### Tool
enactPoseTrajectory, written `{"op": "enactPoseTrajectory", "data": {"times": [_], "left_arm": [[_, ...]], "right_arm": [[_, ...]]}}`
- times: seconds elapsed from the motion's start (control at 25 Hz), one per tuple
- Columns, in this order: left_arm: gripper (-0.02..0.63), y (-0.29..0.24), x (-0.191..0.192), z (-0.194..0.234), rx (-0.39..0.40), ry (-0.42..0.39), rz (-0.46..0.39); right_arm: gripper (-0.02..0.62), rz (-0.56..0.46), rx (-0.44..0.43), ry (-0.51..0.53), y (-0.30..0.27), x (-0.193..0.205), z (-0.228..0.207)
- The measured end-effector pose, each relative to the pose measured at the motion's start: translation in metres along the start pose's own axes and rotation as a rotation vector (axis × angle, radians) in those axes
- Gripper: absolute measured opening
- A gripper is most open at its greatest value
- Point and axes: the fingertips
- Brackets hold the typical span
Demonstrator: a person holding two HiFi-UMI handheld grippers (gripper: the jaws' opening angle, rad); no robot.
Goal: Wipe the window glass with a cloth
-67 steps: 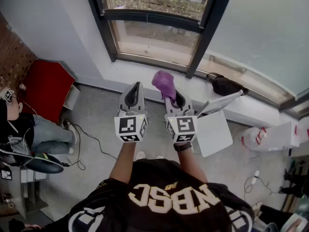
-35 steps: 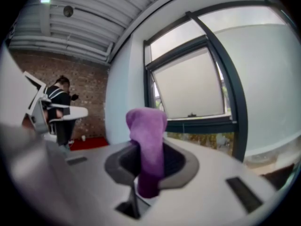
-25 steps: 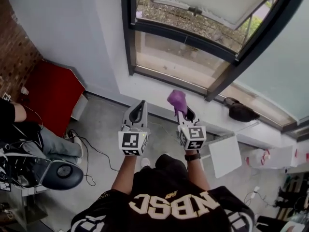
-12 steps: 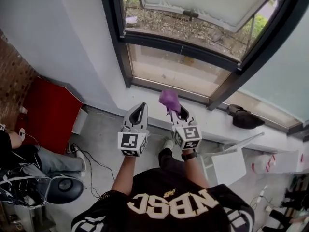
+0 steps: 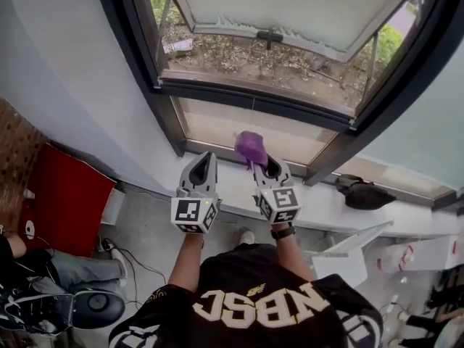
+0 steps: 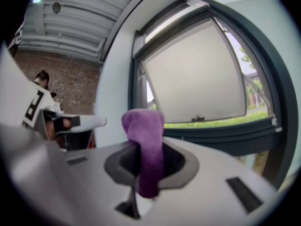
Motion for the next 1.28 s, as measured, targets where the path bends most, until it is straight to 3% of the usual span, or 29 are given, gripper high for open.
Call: {"op": "enactPoseTrajectory", "data": {"times": [0.32,0.52,0.76,1.04,1.28], "left_arm": [[0.018,-0.045,0.026,0.009,0.010,-0.012,0.044],[0.018,-0.060,0.043,0.056,0.010,-0.026,0.048],[0.018,-0.077,0.070,0.114,0.111,-0.053,0.084],[0.018,-0.092,0.109,0.171,0.126,-0.023,0.144],[0.018,-0.096,0.172,0.203,0.107,-0.012,0.206]], "right_arm": [[0.074,0.049,-0.016,-0.041,-0.041,0.021,-0.021],[0.074,0.072,-0.012,-0.052,-0.091,0.034,-0.009],[0.074,0.111,0.059,-0.119,-0.150,0.064,0.013],[0.074,0.185,0.102,-0.059,-0.209,0.107,0.019],[0.074,0.314,0.055,0.012,-0.266,0.170,0.008]]}}
Point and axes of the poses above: the fingertips, and each gripper's own axes: y backward along the fingers, z to its left, x out of its underside, and after that the axes turned 10 degrees about -y, right-handed
